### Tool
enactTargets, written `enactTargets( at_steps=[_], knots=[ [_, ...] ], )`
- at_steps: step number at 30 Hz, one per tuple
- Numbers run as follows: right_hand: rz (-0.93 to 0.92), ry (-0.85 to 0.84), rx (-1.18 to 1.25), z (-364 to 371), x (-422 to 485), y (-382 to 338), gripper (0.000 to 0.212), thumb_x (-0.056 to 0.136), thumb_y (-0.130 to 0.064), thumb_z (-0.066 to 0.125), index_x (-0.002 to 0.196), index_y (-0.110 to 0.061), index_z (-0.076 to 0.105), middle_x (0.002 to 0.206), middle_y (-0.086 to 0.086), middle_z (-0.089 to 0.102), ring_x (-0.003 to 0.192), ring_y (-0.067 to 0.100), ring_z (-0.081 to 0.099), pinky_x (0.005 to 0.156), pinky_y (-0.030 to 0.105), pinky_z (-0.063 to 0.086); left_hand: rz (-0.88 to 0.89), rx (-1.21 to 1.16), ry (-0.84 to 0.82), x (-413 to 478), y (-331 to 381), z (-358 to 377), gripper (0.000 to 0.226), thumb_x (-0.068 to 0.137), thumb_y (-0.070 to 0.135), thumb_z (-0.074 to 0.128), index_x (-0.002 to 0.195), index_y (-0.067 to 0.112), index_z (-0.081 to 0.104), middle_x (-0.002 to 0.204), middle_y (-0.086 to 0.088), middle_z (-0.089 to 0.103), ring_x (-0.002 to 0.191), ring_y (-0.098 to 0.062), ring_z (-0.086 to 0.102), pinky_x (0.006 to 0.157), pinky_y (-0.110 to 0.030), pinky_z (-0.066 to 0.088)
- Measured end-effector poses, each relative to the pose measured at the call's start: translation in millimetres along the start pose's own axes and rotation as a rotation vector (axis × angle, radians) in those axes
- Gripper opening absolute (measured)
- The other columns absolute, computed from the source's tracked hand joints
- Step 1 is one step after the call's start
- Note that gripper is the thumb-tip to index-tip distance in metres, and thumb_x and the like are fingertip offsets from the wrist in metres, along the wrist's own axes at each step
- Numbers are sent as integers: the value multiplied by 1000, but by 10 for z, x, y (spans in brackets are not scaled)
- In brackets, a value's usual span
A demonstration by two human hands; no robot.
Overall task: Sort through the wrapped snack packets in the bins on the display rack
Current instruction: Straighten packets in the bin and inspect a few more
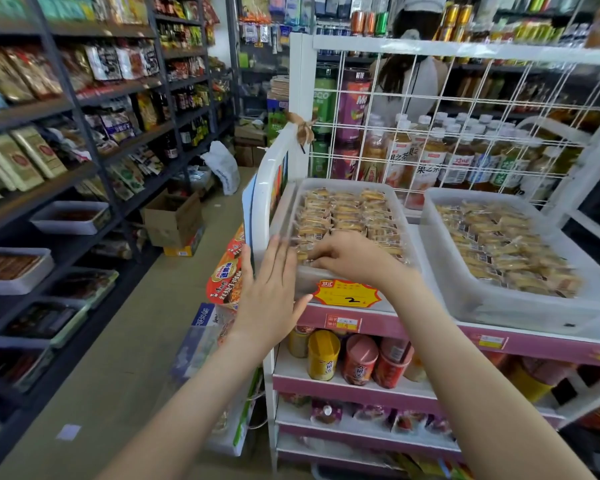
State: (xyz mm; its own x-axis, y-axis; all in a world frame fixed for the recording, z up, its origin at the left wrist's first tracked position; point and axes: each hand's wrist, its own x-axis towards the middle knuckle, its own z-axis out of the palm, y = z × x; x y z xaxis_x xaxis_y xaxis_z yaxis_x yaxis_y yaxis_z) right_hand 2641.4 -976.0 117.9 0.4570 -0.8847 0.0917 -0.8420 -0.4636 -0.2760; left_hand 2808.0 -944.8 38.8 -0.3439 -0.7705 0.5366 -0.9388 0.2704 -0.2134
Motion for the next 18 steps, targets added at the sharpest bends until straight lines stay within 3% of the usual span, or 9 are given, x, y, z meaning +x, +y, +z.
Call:
enactTargets(
  at_steps=[6,9,13,16,18],
  knots=[
    [26,110,137,28,-74,3,18,92,-13,58,103,-11,73,95,0,71,86,11,59,78,25,46,10,-29,11,-13,-19,-27,80,80,53,67,136,-1,48,141,-18,51,139,-32,37,114,-54,-12],
    [63,227,245,43,-114,32,15,91,-13,61,100,-13,74,86,-4,65,79,9,56,72,17,41,8,-116,41,-18,-8,-59,82,83,52,64,142,2,35,144,-16,48,141,-31,34,115,-52,-12],
    [146,431,489,31,-143,73,15,87,-7,64,86,-20,73,89,-3,67,86,12,61,71,8,42,-74,-388,119,8,71,-140,76,93,52,48,146,3,23,148,-13,41,143,-27,31,116,-48,-13],
    [218,621,776,-68,-221,37,26,87,-2,61,77,-24,70,78,-14,67,77,5,61,71,19,48,-177,-650,187,40,160,-243,66,95,52,38,146,13,19,145,-12,44,140,-24,34,118,-53,-2],
    [263,728,993,-137,-316,14,29,89,-1,59,77,-25,71,74,-12,68,69,6,60,66,25,51,-245,-816,257,61,211,-327,57,96,50,39,143,23,21,144,-6,45,139,-18,36,121,-48,9]
  ],
)
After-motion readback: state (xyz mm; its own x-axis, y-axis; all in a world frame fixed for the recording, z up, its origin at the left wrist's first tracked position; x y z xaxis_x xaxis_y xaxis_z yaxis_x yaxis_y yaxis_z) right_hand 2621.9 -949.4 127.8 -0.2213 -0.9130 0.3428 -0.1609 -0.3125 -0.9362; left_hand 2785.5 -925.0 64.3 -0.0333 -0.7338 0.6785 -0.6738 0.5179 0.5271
